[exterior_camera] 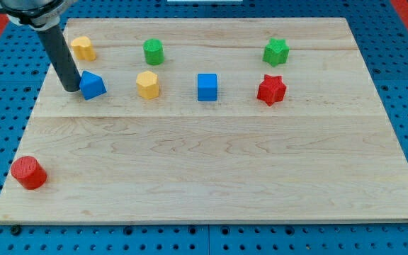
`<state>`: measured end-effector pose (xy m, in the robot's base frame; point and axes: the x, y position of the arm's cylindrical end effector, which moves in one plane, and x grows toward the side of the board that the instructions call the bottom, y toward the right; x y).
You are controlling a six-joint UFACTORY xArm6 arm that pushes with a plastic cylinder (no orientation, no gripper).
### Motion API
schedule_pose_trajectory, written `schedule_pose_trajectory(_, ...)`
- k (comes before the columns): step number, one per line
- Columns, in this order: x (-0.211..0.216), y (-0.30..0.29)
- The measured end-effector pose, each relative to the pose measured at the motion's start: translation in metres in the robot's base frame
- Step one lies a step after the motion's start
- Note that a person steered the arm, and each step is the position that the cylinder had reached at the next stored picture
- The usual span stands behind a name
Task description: Push the yellow heart into the green circle
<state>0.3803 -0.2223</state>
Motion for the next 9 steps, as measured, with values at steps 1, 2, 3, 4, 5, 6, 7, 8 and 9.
schedule_pose_trajectory(1, -0.003, 0.033)
schedule_pose_trajectory(2, -0.003, 0.035)
schedule_pose_trajectory(3, -0.019, -0.076)
schedule_pose_trajectory(4, -0.081, -0.082)
schedule_pose_trajectory(5, -0.146, -0.081)
schedule_pose_trajectory(6, -0.111, -0.064)
schedule_pose_trajectory(7, -0.108, -0.021)
schedule_pose_trajectory(8, -0.103, 0.018)
schedule_pose_trajectory(9, -0.102, 0.045)
